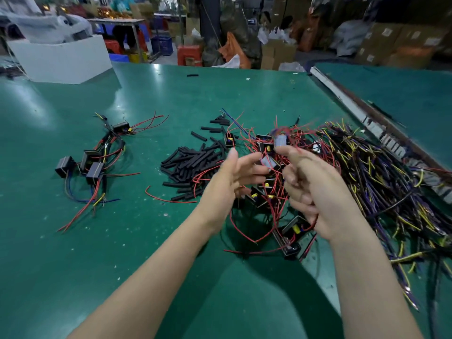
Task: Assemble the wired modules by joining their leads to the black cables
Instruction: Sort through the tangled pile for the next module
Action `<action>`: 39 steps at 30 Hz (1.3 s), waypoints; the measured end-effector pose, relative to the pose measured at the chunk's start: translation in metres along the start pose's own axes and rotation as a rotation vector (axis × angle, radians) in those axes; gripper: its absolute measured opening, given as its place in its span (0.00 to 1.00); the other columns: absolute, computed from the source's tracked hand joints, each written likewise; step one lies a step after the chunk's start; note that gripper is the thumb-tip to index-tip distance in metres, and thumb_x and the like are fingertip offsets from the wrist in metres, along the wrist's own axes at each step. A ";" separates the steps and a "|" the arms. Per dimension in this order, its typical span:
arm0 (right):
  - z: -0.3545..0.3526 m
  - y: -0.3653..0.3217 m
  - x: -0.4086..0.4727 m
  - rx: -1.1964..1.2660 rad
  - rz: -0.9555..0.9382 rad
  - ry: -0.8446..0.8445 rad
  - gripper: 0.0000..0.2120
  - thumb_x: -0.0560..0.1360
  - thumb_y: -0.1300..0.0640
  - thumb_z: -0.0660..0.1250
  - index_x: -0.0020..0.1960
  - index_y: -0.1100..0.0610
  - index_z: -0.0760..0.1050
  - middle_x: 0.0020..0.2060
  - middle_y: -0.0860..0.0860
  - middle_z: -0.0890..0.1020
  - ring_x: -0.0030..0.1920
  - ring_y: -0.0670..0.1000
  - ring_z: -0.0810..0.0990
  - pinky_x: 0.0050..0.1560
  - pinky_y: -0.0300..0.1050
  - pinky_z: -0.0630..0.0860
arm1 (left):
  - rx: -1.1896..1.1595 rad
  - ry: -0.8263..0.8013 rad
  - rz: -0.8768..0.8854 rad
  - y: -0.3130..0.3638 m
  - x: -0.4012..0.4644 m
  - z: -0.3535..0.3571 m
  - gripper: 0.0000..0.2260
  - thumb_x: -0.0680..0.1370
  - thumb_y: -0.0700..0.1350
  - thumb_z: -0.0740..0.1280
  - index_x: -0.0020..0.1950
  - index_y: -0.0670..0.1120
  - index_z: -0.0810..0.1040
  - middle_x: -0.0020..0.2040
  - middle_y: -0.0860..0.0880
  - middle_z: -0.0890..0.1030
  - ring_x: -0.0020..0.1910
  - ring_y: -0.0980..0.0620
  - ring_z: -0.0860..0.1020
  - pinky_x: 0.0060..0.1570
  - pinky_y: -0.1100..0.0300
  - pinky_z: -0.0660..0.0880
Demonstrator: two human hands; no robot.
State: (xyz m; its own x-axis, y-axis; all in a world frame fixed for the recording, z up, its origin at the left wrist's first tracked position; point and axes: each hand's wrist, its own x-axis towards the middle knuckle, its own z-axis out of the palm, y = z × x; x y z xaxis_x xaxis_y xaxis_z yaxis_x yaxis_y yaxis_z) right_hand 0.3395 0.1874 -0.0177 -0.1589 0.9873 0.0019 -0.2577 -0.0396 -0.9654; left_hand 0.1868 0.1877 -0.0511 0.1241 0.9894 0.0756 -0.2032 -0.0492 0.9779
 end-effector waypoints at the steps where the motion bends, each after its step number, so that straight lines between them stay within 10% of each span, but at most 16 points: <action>1: 0.002 0.002 0.000 -0.068 0.005 -0.046 0.08 0.80 0.55 0.61 0.51 0.52 0.79 0.26 0.47 0.71 0.19 0.42 0.58 0.18 0.28 0.52 | -0.077 0.016 -0.014 0.003 0.001 -0.003 0.23 0.72 0.65 0.54 0.56 0.53 0.78 0.50 0.53 0.84 0.48 0.56 0.80 0.45 0.59 0.68; 10: 0.015 0.033 0.000 -1.071 -0.396 -0.117 0.13 0.75 0.46 0.65 0.57 0.42 0.66 0.27 0.41 0.73 0.31 0.47 0.70 0.38 0.51 0.73 | -0.240 0.050 0.025 0.007 0.001 -0.014 0.13 0.66 0.49 0.71 0.48 0.49 0.83 0.44 0.51 0.84 0.40 0.57 0.78 0.41 0.63 0.72; 17: 0.017 0.032 0.001 -0.922 -0.518 -0.123 0.15 0.75 0.54 0.66 0.59 0.43 0.70 0.30 0.47 0.75 0.30 0.49 0.70 0.36 0.53 0.75 | -0.477 0.110 0.067 0.013 0.001 -0.013 0.20 0.69 0.38 0.73 0.57 0.49 0.71 0.42 0.50 0.84 0.37 0.55 0.82 0.28 0.67 0.72; 26: 0.004 0.027 0.006 -0.848 -0.609 0.052 0.04 0.73 0.49 0.72 0.42 0.44 0.77 0.27 0.39 0.74 0.29 0.42 0.69 0.32 0.38 0.66 | -0.806 0.182 0.019 0.029 0.000 -0.031 0.13 0.66 0.42 0.68 0.49 0.52 0.72 0.35 0.56 0.79 0.32 0.62 0.74 0.35 0.69 0.65; 32: -0.002 0.006 0.001 -0.711 -0.872 0.324 0.07 0.74 0.54 0.70 0.51 0.45 0.80 0.45 0.36 0.80 0.47 0.44 0.80 0.53 0.44 0.75 | -0.774 0.210 0.153 0.034 -0.003 -0.030 0.16 0.69 0.35 0.69 0.48 0.56 0.73 0.37 0.56 0.78 0.32 0.59 0.73 0.33 0.67 0.65; 39: 0.020 0.006 -0.008 -0.418 -0.599 -0.035 0.04 0.72 0.54 0.70 0.43 0.45 0.81 0.33 0.41 0.80 0.34 0.40 0.75 0.38 0.34 0.72 | -0.571 0.147 0.374 0.052 -0.010 -0.044 0.10 0.67 0.39 0.69 0.42 0.53 0.84 0.35 0.54 0.78 0.32 0.59 0.72 0.32 0.68 0.66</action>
State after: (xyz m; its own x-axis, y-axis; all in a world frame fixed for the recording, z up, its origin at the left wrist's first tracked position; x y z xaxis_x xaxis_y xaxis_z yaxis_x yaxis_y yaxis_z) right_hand 0.3199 0.1761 -0.0179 -0.1373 0.8153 0.5625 0.0739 0.5748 -0.8150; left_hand 0.1319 0.1817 -0.0100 -0.1781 0.9303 0.3205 -0.6908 -0.3502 0.6326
